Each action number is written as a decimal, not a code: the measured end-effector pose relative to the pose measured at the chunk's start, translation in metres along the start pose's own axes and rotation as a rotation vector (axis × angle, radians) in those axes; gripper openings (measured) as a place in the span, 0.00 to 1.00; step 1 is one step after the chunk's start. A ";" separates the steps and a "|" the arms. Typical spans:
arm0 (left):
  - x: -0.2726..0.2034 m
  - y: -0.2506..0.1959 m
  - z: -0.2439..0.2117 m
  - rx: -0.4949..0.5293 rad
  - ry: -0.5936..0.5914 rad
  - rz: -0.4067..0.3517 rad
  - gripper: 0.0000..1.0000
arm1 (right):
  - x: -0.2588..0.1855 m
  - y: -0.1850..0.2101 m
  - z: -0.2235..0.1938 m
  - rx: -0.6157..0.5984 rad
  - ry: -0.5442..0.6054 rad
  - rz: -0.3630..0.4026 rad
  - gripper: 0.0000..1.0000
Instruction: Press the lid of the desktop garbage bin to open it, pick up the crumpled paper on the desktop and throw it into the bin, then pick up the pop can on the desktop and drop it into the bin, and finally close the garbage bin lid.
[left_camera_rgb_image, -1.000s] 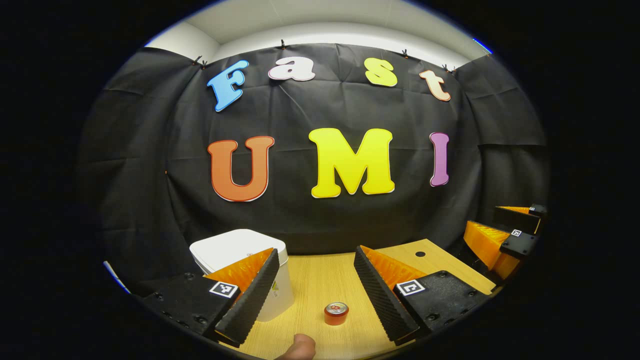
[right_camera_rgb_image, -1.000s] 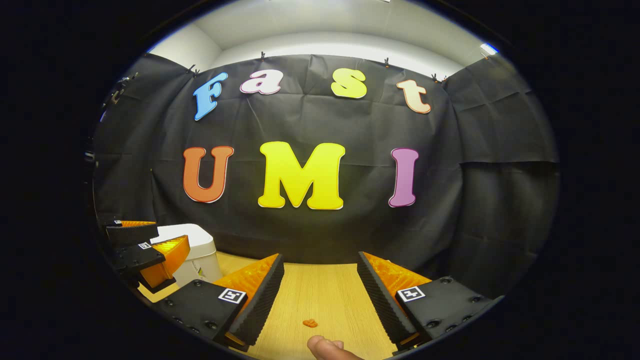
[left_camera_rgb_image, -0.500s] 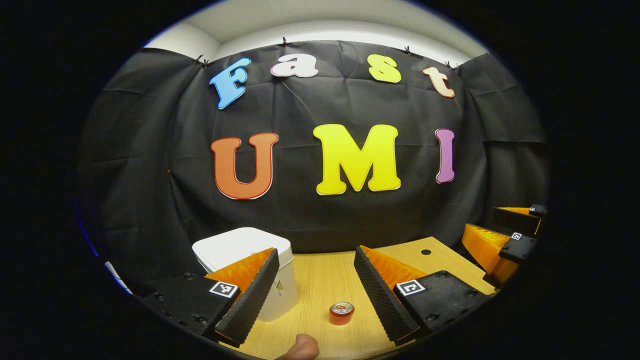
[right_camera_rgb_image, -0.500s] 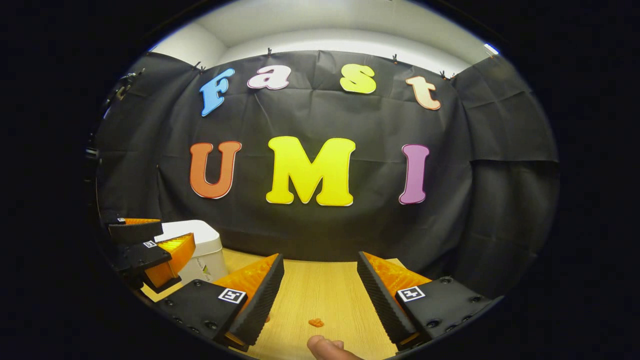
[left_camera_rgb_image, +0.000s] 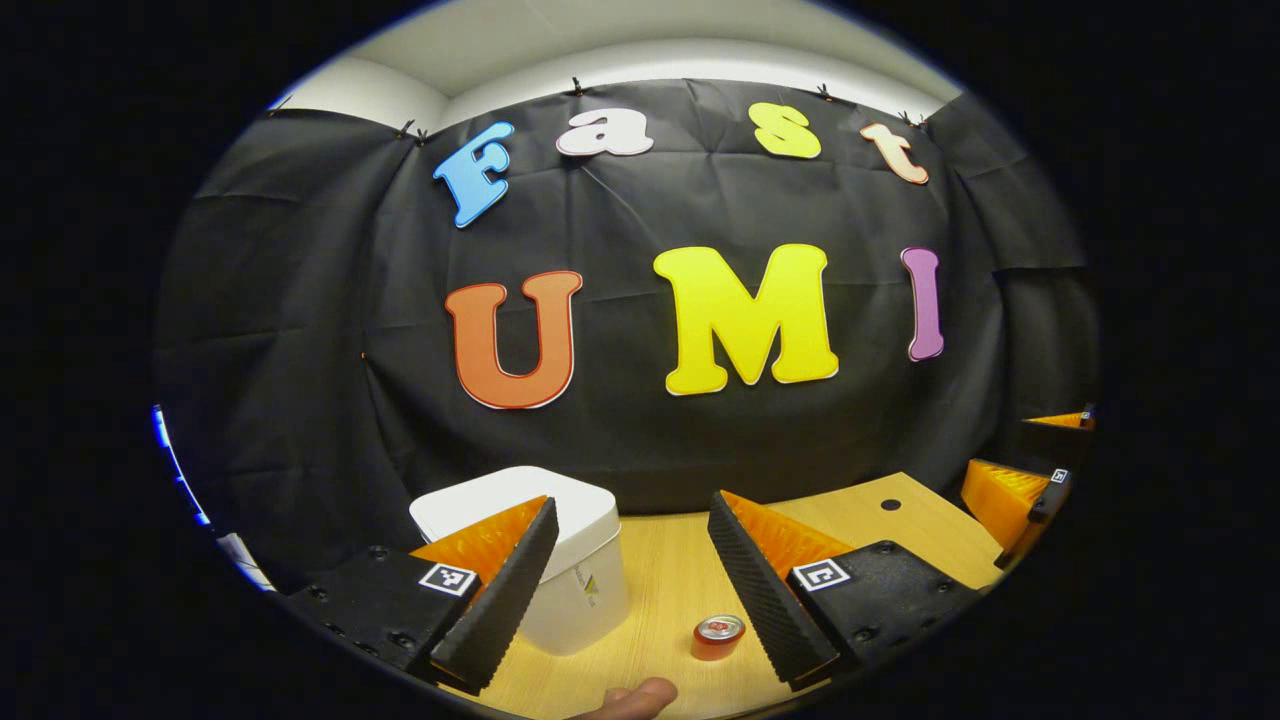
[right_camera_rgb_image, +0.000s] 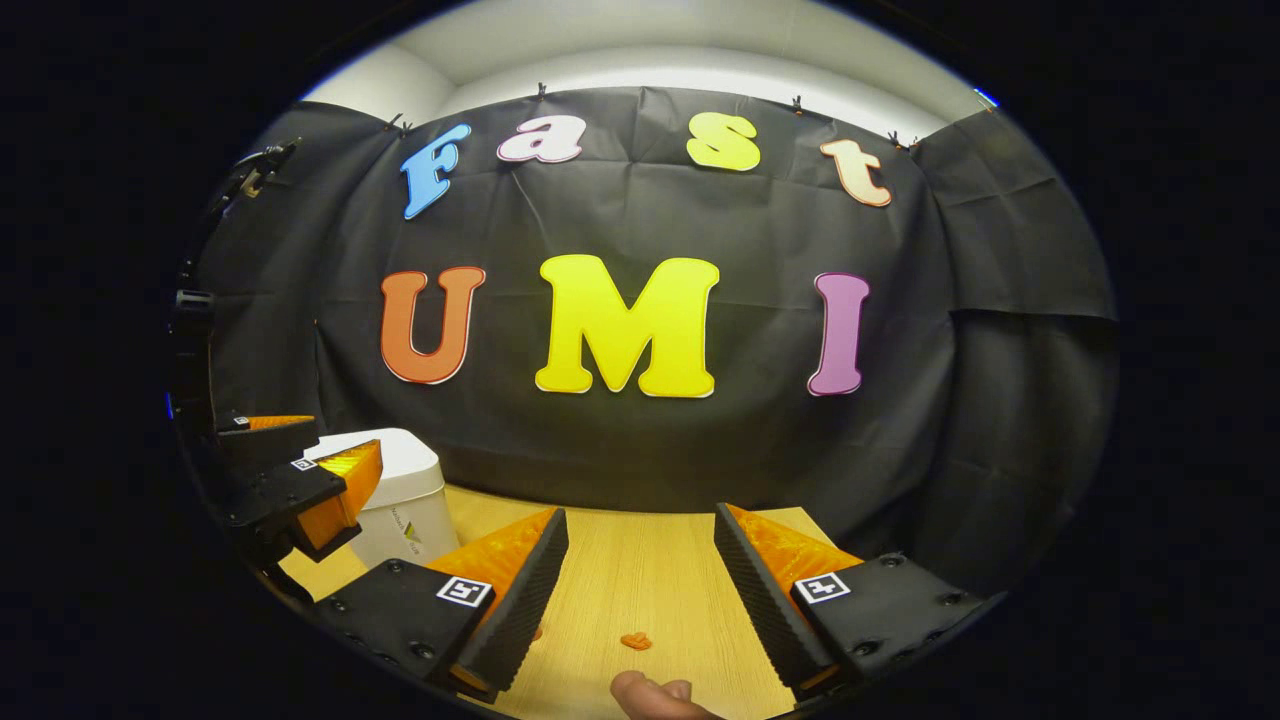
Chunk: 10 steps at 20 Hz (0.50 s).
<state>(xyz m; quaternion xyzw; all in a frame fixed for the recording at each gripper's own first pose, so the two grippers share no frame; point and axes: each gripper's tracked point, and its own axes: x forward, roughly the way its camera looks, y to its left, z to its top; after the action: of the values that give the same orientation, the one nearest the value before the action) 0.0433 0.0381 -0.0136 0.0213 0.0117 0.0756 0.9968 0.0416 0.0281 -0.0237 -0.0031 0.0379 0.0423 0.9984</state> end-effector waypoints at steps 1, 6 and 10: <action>0.005 0.006 -0.001 0.003 -0.001 0.015 0.98 | 0.003 0.003 -0.002 -0.002 0.010 0.005 0.93; 0.031 0.030 -0.010 0.006 0.020 0.081 0.95 | 0.016 0.014 -0.012 -0.028 0.050 0.031 0.93; 0.057 0.046 -0.019 0.018 0.038 0.122 0.84 | 0.022 0.013 -0.010 -0.030 0.051 0.026 0.94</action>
<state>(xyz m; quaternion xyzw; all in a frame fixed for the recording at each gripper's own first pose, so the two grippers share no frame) 0.0922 0.0930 -0.0313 0.0295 0.0299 0.1367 0.9897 0.0616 0.0423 -0.0357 -0.0187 0.0628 0.0556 0.9963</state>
